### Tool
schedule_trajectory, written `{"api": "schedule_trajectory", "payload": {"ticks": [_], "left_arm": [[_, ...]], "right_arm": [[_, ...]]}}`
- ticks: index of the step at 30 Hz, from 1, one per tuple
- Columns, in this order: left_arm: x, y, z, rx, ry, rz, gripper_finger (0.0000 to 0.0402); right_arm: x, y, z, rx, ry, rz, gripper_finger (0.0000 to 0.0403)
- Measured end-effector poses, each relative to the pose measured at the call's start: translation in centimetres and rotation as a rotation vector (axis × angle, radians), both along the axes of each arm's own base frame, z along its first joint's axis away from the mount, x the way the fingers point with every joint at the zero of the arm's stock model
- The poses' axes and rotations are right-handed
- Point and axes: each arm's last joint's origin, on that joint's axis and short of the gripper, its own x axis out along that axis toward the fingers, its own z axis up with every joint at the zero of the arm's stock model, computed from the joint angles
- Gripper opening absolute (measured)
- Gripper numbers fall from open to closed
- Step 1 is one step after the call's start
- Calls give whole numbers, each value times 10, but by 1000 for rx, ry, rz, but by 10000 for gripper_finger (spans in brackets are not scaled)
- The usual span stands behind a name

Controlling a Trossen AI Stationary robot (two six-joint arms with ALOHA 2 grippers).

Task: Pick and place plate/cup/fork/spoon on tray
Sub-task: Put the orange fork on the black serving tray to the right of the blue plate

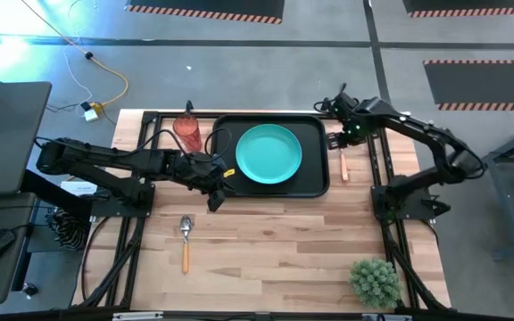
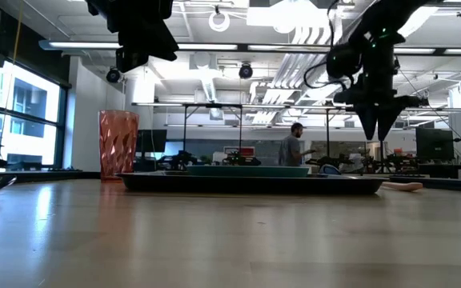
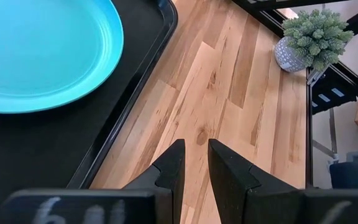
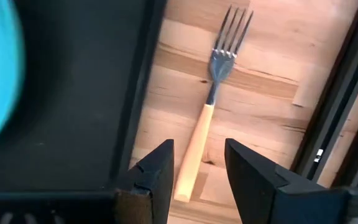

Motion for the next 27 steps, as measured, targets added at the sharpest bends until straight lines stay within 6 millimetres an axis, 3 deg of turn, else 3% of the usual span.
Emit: {"api": "schedule_trajectory", "payload": {"ticks": [4, 10, 27], "left_arm": [[0, 0, 0, 0, 0, 0, 60], [0, 0, 0, -2, 0, 2, 60], [0, 0, 0, -16, 0, 15, 60]], "right_arm": [[2, -3, -17, 32, 24, 13, 134], [-9, 11, -57, 68, 30, -1, 134], [-17, 20, -95, -34, -57, -52, 134]]}}
